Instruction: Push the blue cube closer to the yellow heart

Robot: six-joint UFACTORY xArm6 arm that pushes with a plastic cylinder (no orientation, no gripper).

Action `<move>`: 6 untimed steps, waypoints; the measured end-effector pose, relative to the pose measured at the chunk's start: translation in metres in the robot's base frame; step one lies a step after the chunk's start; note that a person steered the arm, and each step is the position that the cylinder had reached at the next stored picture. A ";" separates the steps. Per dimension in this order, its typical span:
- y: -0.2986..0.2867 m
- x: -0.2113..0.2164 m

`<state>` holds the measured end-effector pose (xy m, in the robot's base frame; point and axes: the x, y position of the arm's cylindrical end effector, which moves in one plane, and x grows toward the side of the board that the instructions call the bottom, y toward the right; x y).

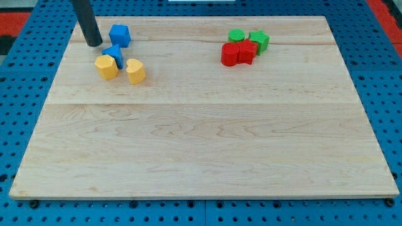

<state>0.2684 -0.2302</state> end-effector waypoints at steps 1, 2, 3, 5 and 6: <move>0.036 -0.021; 0.068 -0.021; 0.095 -0.025; 0.147 -0.027; 0.169 -0.020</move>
<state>0.2484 -0.0607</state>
